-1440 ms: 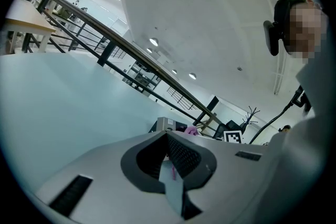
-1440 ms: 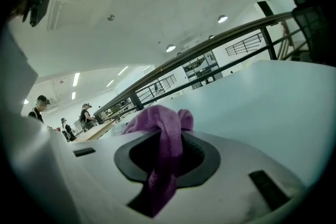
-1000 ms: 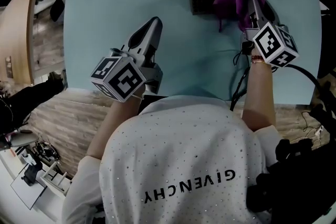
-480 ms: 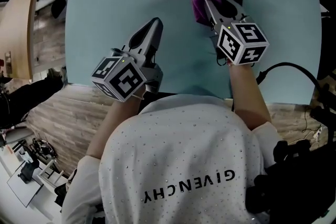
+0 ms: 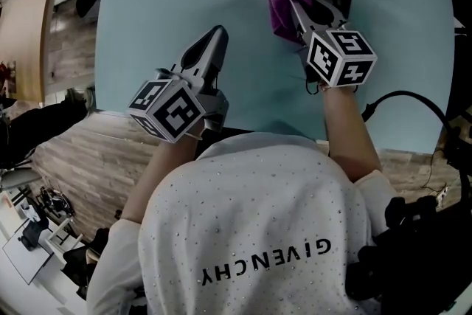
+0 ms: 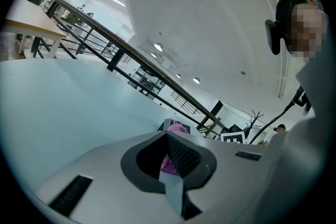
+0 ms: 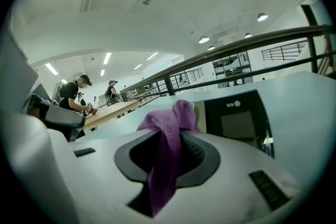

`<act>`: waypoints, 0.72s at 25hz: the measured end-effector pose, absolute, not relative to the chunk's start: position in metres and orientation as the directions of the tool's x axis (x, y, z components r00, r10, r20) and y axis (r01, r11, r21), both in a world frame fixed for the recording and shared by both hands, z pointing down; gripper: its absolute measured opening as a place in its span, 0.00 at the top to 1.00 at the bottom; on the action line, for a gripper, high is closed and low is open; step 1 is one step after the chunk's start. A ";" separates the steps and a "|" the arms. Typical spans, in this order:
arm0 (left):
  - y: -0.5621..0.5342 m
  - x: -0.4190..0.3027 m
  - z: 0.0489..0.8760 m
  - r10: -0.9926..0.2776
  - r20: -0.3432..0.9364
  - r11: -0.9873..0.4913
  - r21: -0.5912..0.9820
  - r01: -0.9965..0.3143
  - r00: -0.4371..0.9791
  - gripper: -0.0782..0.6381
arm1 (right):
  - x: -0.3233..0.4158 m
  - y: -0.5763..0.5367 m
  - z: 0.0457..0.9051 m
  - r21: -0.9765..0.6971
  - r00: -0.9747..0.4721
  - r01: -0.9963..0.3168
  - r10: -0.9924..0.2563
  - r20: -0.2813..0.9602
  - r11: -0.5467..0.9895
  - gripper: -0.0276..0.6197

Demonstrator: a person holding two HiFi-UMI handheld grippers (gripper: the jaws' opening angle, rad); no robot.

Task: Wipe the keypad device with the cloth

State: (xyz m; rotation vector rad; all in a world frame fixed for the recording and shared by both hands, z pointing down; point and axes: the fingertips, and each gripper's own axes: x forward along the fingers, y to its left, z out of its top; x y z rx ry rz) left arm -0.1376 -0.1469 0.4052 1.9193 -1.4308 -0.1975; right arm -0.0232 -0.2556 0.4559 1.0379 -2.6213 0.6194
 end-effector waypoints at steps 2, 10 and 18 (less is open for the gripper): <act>-0.148 -0.137 0.405 -0.883 0.285 -0.122 0.628 -0.768 0.373 0.89 | -0.016 -0.259 0.456 -0.294 -0.700 -0.710 -0.601 0.385 0.640 0.85; -0.149 -0.133 0.405 -0.874 0.286 -0.138 0.628 -0.766 0.393 0.89 | 0.017 -0.270 0.460 -0.320 -0.643 -0.766 -0.658 0.393 0.557 0.85; -0.152 -0.128 0.405 -0.869 0.284 -0.150 0.627 -0.765 0.404 0.89 | 0.051 -0.279 0.463 -0.402 -0.598 -0.794 -0.706 0.379 0.457 0.85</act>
